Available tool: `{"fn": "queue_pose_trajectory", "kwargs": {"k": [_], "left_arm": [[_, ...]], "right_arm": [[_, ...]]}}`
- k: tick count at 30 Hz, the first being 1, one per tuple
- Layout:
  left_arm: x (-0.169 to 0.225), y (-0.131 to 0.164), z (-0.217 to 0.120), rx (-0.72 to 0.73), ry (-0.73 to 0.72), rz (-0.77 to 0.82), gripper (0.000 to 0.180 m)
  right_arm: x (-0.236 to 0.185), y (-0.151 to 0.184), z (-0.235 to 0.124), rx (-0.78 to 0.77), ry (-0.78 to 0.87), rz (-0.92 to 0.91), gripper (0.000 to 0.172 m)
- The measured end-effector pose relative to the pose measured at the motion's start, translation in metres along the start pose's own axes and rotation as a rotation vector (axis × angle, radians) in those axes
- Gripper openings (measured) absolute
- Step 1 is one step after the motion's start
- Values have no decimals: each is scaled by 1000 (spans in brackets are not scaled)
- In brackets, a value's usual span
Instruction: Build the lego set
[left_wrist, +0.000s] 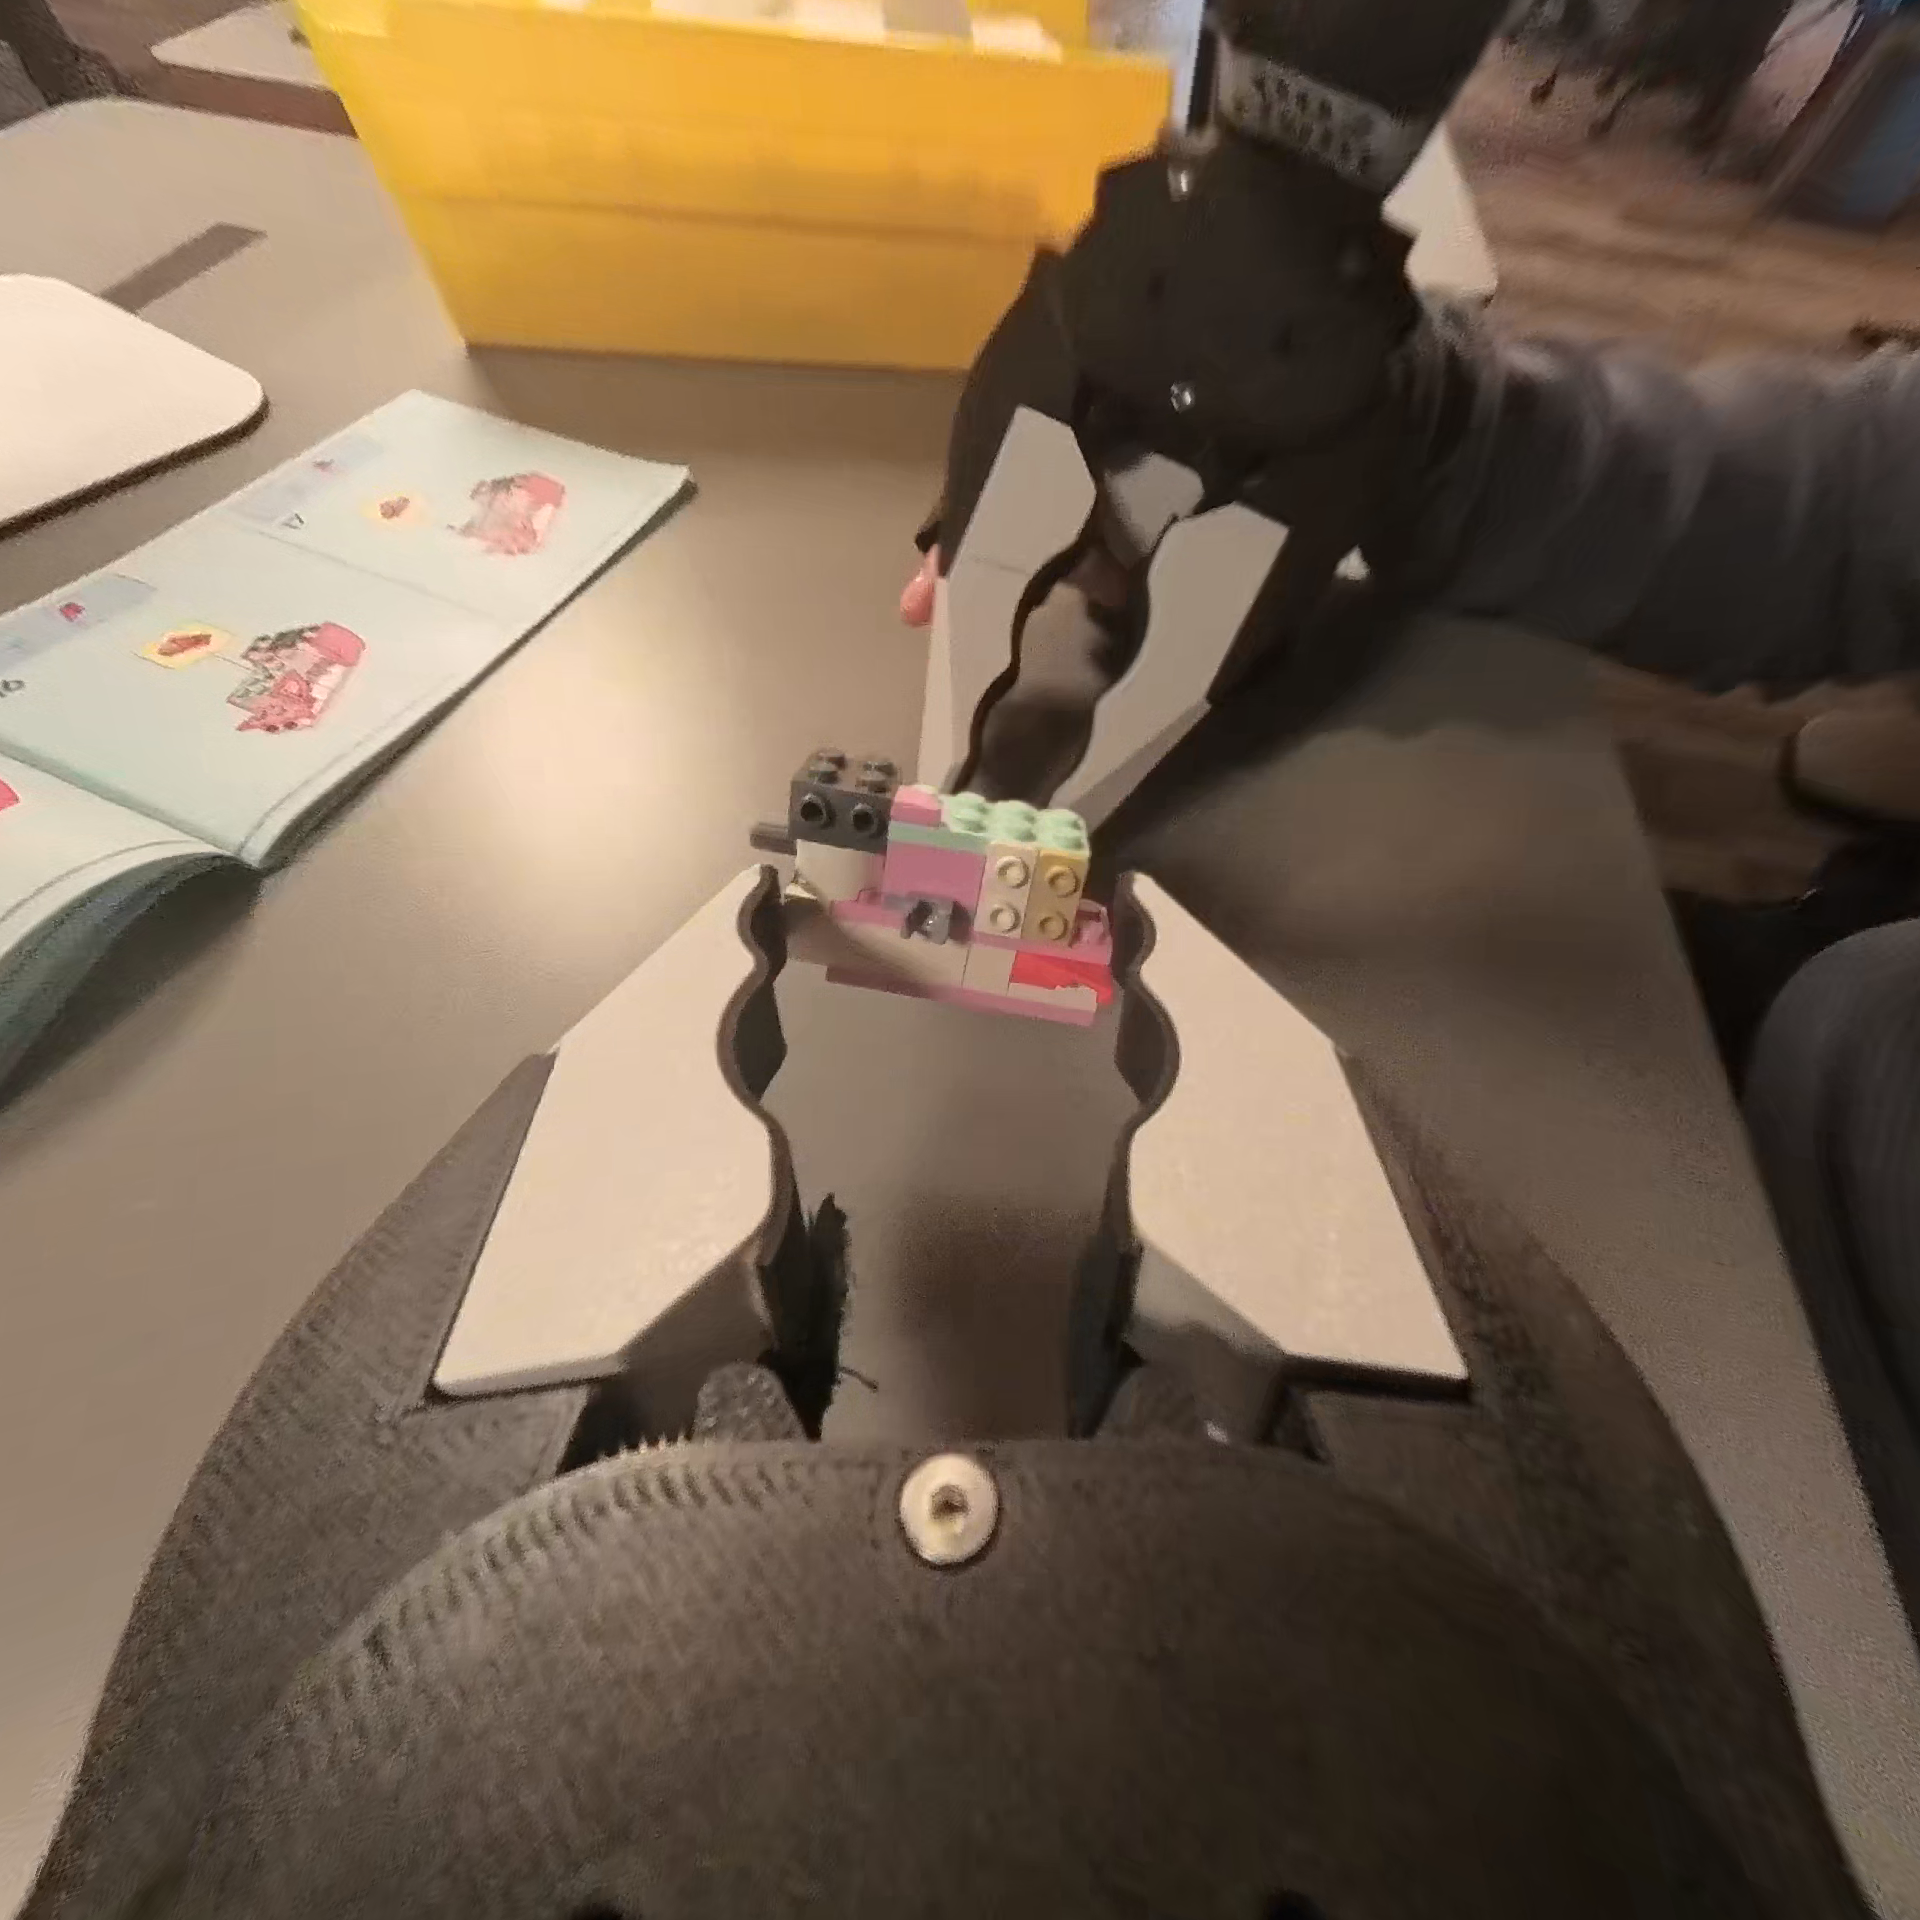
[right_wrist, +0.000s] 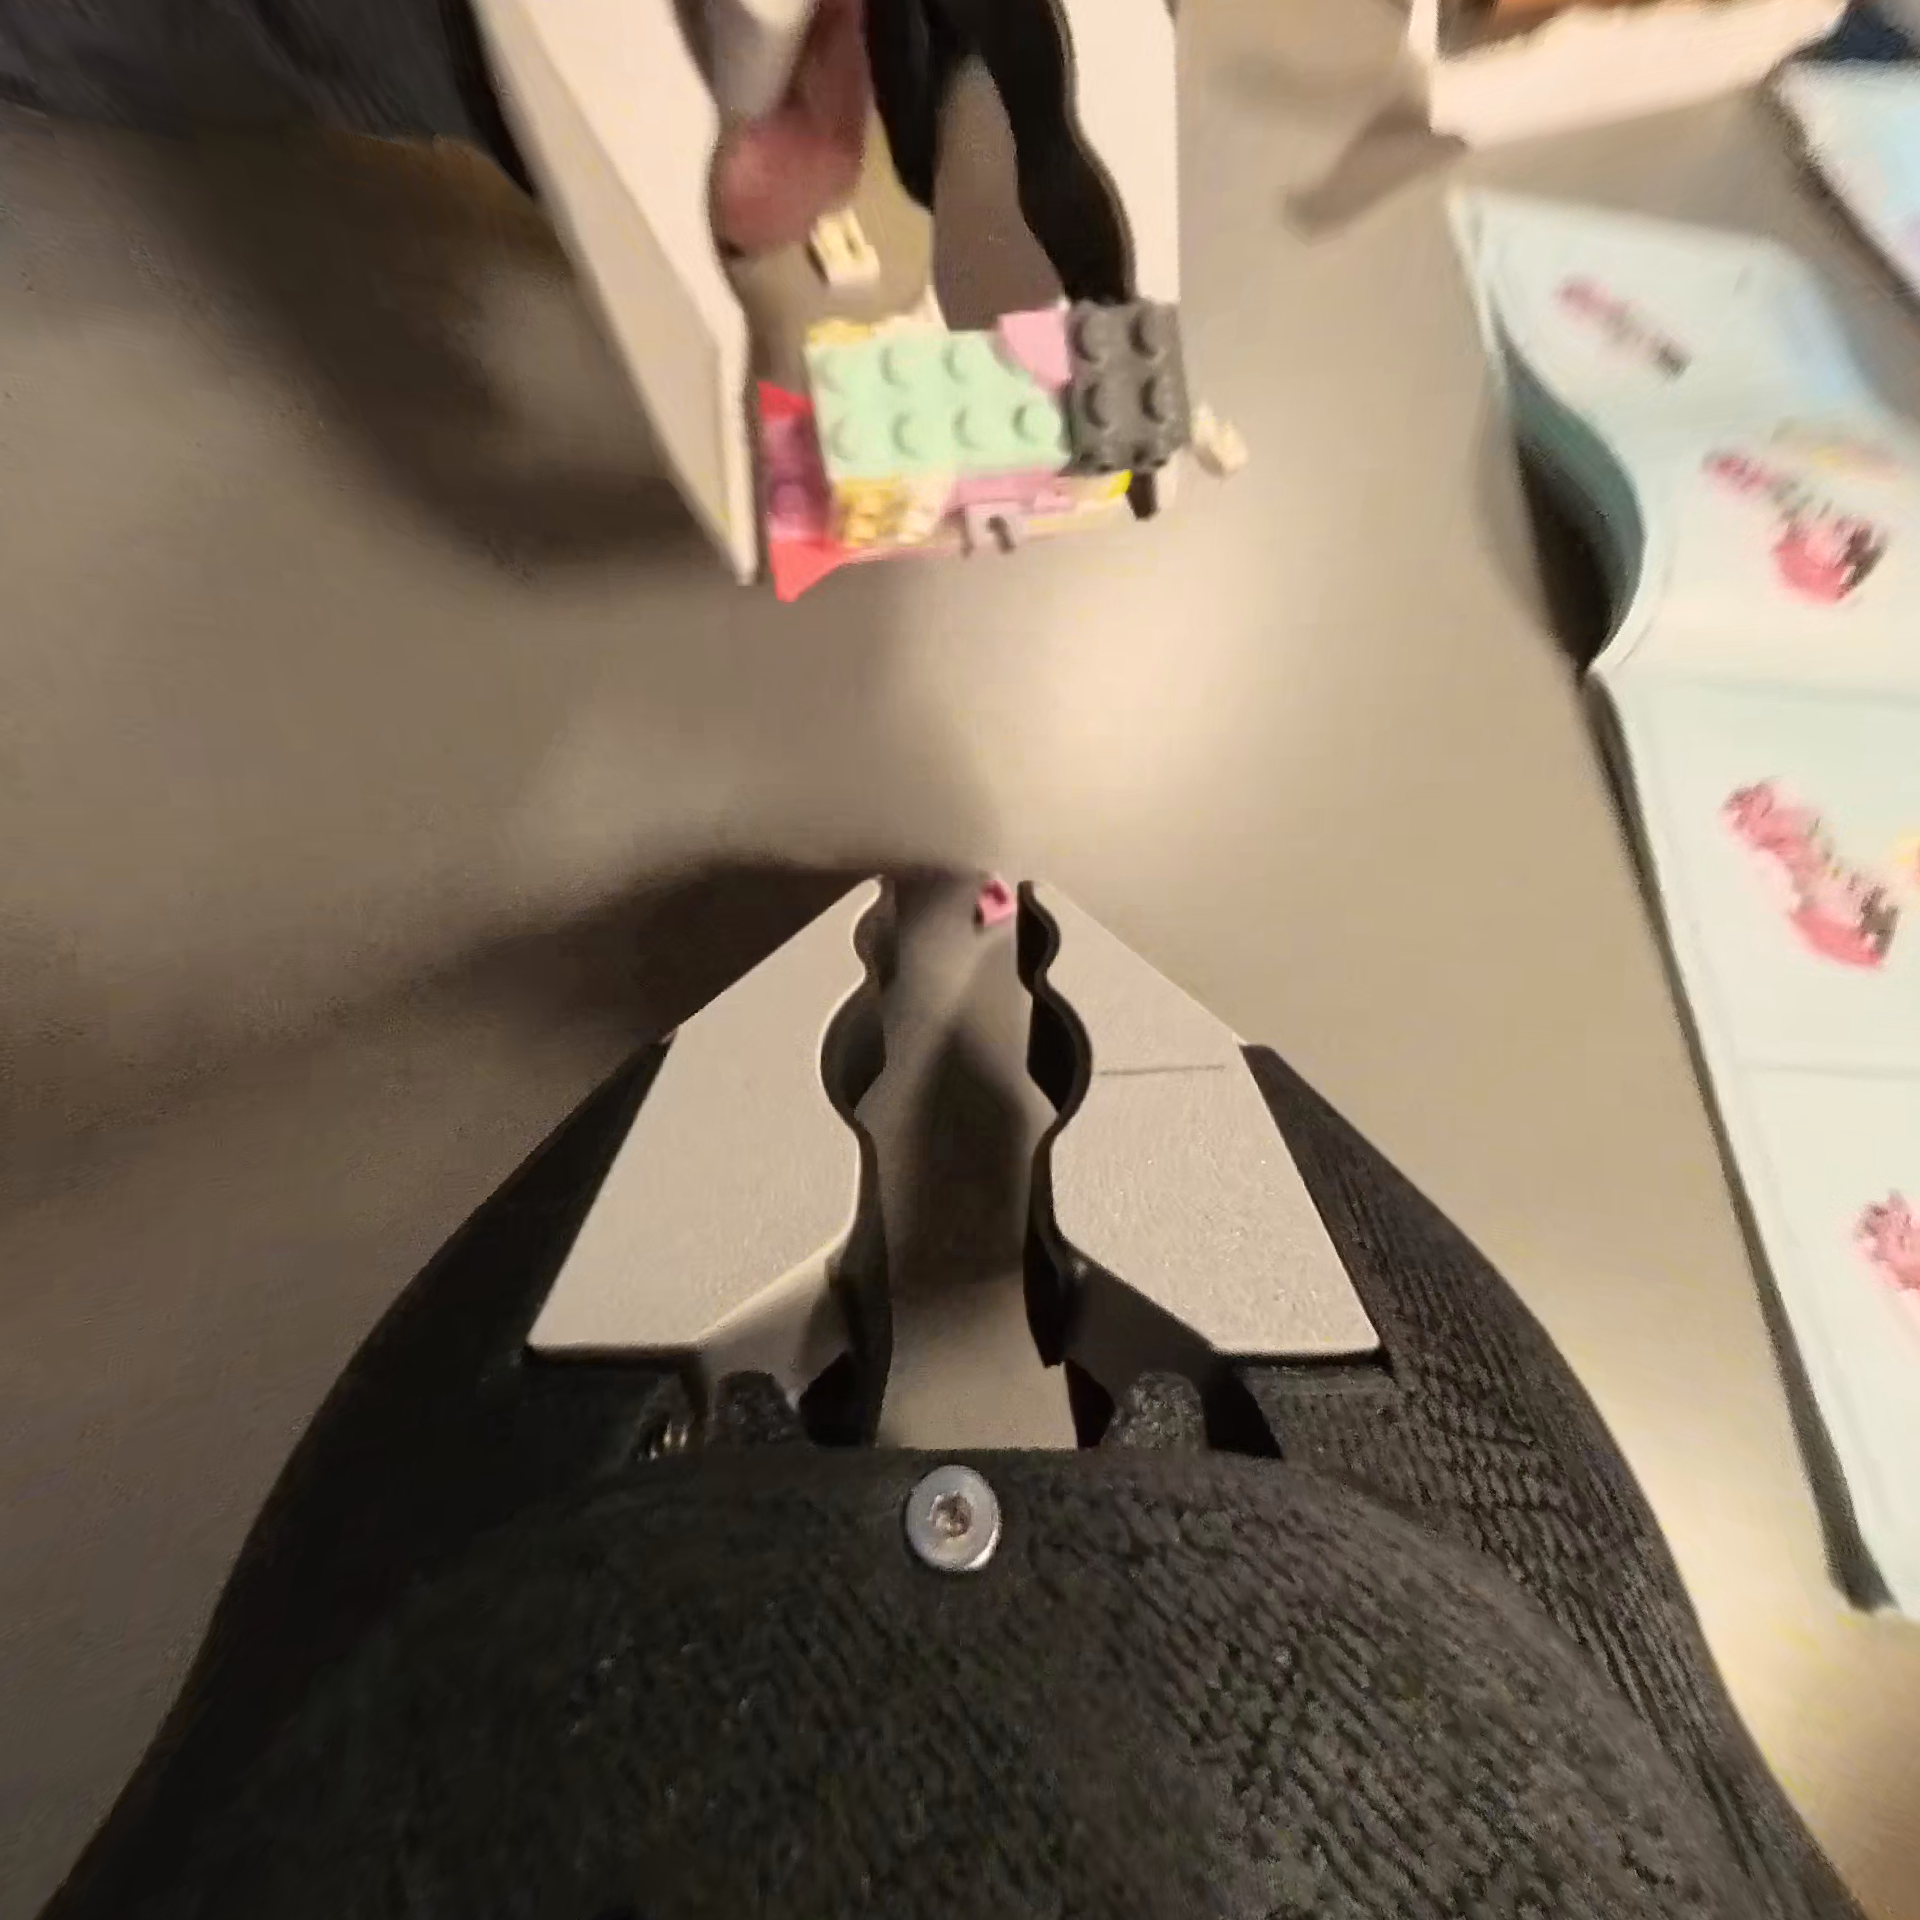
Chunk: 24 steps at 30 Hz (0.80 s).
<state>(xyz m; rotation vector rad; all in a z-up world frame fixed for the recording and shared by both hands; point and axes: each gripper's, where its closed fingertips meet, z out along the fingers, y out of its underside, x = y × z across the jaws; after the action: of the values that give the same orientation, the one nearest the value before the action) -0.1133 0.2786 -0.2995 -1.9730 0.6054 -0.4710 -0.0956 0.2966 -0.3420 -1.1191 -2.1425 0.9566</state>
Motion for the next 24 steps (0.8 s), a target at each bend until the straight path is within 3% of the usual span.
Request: {"fn": "queue_pose_trajectory", "kwargs": {"k": [11,18,24], "left_arm": [[-2,16,15,-69,-34,-25,63],[-7,27,17,-145,-64,-26,63],[-8,35,19,-194,-76,-26,63]], "right_arm": [[4,2,5,-32,12,93,4],[6,1,5,-35,60,-14,1],[21,-3,-1,-27,208,-187,0]]}}
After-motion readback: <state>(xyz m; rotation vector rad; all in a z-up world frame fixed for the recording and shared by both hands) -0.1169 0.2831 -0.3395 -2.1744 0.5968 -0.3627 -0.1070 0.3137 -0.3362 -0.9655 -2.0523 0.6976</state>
